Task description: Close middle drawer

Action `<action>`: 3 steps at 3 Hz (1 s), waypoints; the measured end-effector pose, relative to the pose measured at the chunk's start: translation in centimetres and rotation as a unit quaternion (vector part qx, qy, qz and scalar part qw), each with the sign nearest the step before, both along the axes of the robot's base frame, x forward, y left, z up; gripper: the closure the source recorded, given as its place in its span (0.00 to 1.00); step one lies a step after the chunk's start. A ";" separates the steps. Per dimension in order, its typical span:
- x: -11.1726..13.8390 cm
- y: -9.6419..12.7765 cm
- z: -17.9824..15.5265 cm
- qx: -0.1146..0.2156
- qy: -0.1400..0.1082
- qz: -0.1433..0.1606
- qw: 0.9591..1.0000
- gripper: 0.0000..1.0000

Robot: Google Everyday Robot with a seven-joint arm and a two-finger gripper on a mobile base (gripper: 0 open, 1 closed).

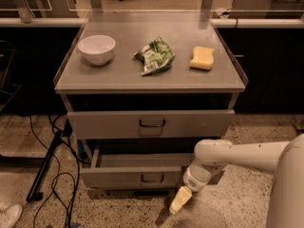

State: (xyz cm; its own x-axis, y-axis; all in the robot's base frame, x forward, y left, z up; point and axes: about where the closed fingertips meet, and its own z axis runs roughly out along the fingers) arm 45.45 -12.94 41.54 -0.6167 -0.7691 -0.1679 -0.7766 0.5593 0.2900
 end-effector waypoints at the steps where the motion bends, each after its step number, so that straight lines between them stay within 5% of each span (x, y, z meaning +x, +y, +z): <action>1: 0.0 0.0 0.0 0.000 0.000 0.000 1.000 0.00; 3: 0.0 0.0 0.0 0.000 0.000 0.000 1.000 0.50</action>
Offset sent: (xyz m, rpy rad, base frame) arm 0.0000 0.0000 0.0000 0.0000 0.0000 0.0000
